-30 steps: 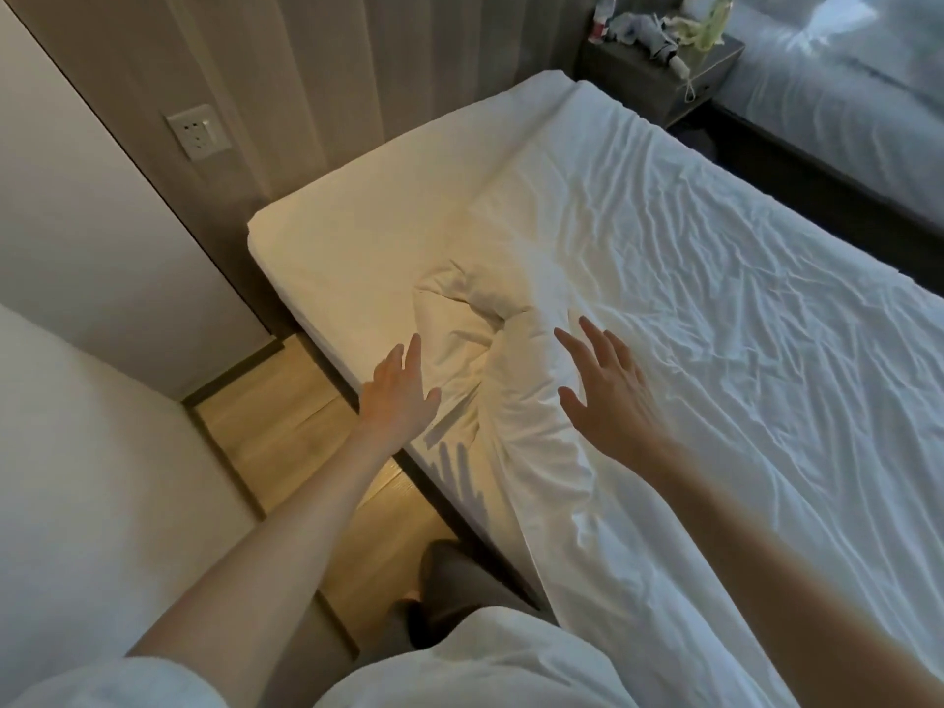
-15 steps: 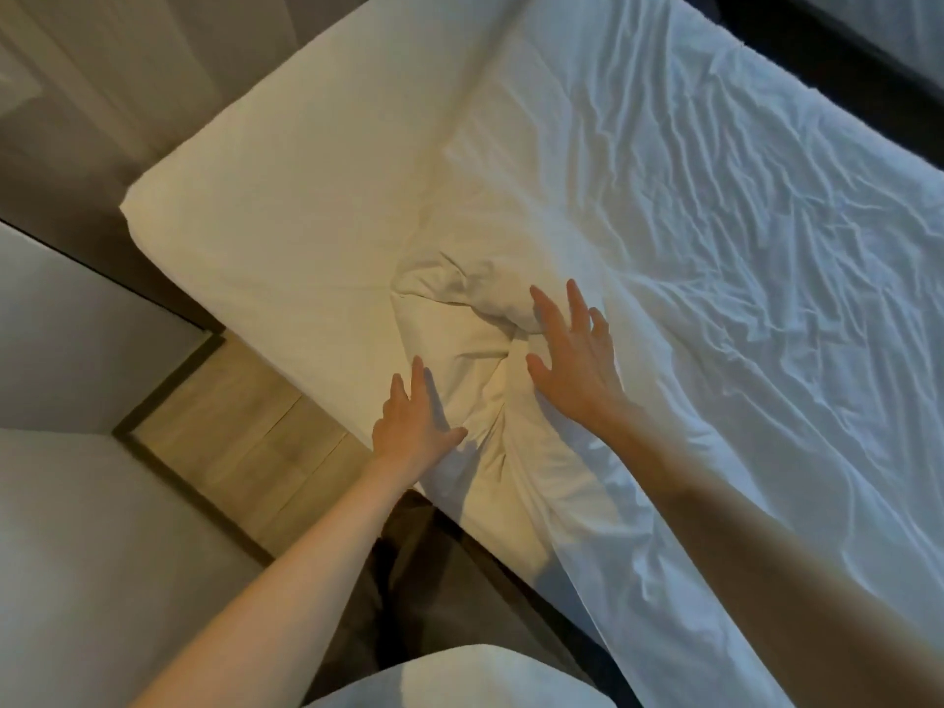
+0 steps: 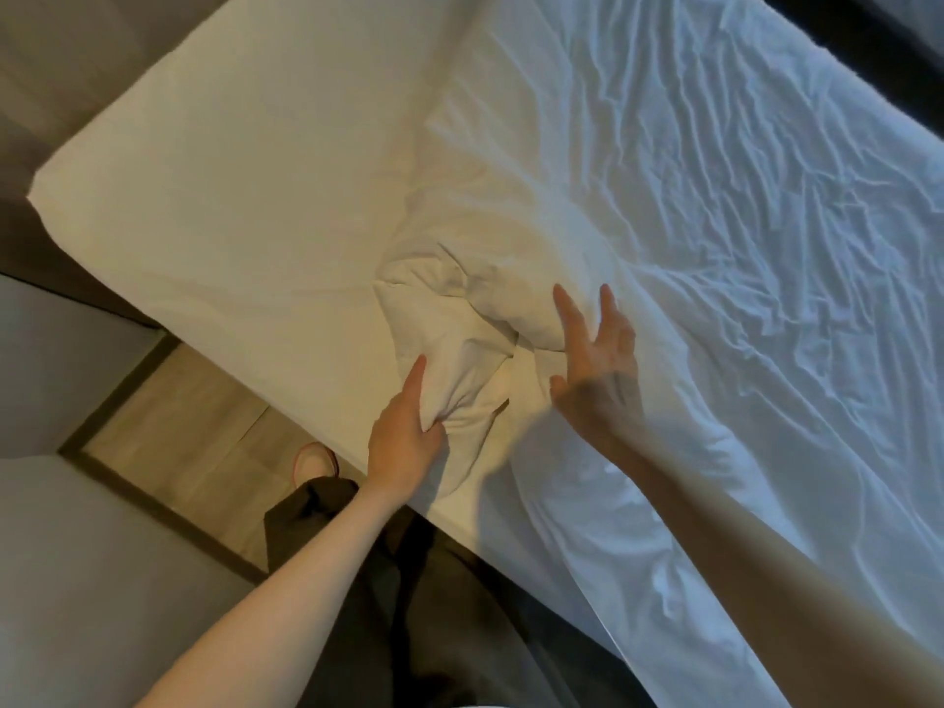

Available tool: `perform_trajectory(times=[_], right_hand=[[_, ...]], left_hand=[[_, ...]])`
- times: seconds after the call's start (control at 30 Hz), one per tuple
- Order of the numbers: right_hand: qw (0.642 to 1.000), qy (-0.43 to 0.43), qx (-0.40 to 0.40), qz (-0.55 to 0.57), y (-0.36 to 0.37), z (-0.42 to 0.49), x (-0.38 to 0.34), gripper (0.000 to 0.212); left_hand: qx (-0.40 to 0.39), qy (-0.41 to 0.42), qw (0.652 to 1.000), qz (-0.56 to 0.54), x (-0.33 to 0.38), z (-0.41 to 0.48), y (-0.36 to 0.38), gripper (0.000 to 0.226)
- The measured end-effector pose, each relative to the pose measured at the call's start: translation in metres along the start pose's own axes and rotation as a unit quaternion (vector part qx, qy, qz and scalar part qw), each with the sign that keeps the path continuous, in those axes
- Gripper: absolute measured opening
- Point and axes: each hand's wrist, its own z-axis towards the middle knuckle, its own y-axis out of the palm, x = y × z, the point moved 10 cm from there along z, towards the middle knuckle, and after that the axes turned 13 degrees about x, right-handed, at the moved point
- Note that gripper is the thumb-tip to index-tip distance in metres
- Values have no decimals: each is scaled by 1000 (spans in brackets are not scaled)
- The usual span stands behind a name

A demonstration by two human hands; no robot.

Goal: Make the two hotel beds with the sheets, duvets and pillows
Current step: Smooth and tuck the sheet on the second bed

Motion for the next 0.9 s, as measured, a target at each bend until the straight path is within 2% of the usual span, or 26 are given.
perform_trajectory(times=[0.07, 0.2, 0.3, 0.4, 0.5, 0.57, 0.63, 0.67, 0.7, 0.73, 0.8, 0.83, 0.9], right_hand=[[997, -82, 7, -10, -1, -5, -32, 101], [975, -198, -92, -37, 22, -17, -98, 112], [969, -235, -73, -3, 15, -8, -152, 108], [972, -223, 22, 75, -16, 25, -202, 91], [964, -220, 108, 101, -50, 62, -244, 55], [961, -230, 120, 92, -61, 74, -270, 35], [961, -230, 101, 115, -64, 75, -286, 29], [962, -210, 96, 147, -68, 76, -287, 26], [962, -183, 97, 178, -74, 76, -283, 24], [962, -160, 99, 197, -80, 75, -278, 24], [966, -148, 83, 193, -88, 70, -268, 25], [970, -162, 64, 171, -87, 65, -266, 25], [977, -201, 5, 73, -67, 49, -259, 24]], left_hand=[[19, 41, 999, 15, 20, 16, -36, 61], [45, 133, 987, 76, 76, 57, -117, 43], [51, 199, 966, 155, 122, 78, -172, 42], [59, 293, 933, 199, 165, 87, -226, 43], [82, 411, 873, 250, 192, 93, -270, 41], [98, 466, 835, 277, 198, 97, -289, 46], [105, 527, 795, 282, 203, 92, -303, 42], [102, 546, 786, 272, 205, 90, -311, 36], [95, 538, 798, 255, 202, 92, -320, 32], [78, 491, 836, 234, 193, 101, -329, 34], [13, 319, 930, 181, 151, 129, -337, 49], [-17, 243, 957, 157, 127, 139, -335, 55], [-53, 157, 977, 134, 88, 149, -321, 55]])
